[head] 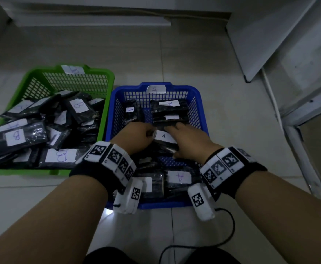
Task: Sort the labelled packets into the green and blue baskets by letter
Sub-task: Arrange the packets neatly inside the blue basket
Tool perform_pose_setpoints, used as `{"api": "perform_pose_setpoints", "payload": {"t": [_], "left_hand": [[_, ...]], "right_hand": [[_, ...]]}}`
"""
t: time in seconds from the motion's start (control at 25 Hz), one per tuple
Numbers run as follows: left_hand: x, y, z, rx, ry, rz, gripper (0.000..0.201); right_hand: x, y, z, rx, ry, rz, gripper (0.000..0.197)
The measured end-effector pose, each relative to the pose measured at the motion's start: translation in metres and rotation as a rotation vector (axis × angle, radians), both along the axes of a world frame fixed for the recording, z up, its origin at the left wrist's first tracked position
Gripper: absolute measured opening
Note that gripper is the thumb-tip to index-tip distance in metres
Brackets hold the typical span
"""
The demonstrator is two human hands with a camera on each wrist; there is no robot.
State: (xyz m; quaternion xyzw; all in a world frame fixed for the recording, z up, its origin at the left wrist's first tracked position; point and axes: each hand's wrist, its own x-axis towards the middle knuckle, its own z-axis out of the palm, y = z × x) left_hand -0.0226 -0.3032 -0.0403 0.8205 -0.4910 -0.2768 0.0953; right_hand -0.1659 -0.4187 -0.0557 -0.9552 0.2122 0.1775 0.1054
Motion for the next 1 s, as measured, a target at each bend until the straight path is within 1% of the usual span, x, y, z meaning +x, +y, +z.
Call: {"api": "perform_pose_setpoints", "payload": {"t": [0.08, 0.12, 0.24, 0.28, 0.44, 0.56, 0.6, 0.72, 0.8, 0.88, 1.0], "left_hand": [[-0.002, 0.001, 0.004, 0.027, 0.01, -0.024, 0.04], [-0.003, 0.003, 0.008, 0.045, 0.013, -0.043, 0.042], [-0.002, 0.014, 0.018, 0.013, 0.039, -0.065, 0.044], [-0.001, 0.019, 0.021, -0.012, 0.029, -0.059, 0.042], [0.006, 0.044, 0.021, -0.084, -0.038, -0.004, 0.032], [0.008, 0.063, 0.013, -0.139, -0.009, 0.027, 0.029], [0.009, 0.068, 0.011, -0.147, -0.024, 0.03, 0.029], [0.01, 0.079, 0.008, -0.094, -0.167, 0.001, 0.038], [0.009, 0.081, 0.01, -0.05, -0.287, 0.006, 0.044], [0.007, 0.082, 0.01, -0.019, -0.356, 0.013, 0.048], [0.008, 0.081, 0.009, 0.007, -0.432, -0.028, 0.05]], "right_hand": [[0.001, -0.002, -0.003, -0.04, -0.03, 0.017, 0.074], [0.002, -0.003, -0.003, -0.044, -0.036, 0.004, 0.072], [0.002, 0.001, 0.0, -0.035, 0.009, -0.028, 0.093], [0.002, 0.003, 0.001, -0.059, 0.008, -0.024, 0.095], [0.01, 0.008, 0.003, -0.178, 0.004, 0.054, 0.088], [0.014, 0.005, 0.005, -0.16, 0.008, -0.026, 0.089], [0.014, 0.006, 0.006, -0.151, 0.003, -0.041, 0.089], [0.01, 0.014, 0.007, -0.148, -0.024, 0.023, 0.084], [0.007, 0.018, 0.008, -0.136, -0.041, 0.047, 0.075], [0.007, 0.017, 0.01, -0.09, -0.089, 0.025, 0.061], [0.009, 0.015, 0.016, -0.04, -0.101, -0.03, 0.055]]}}
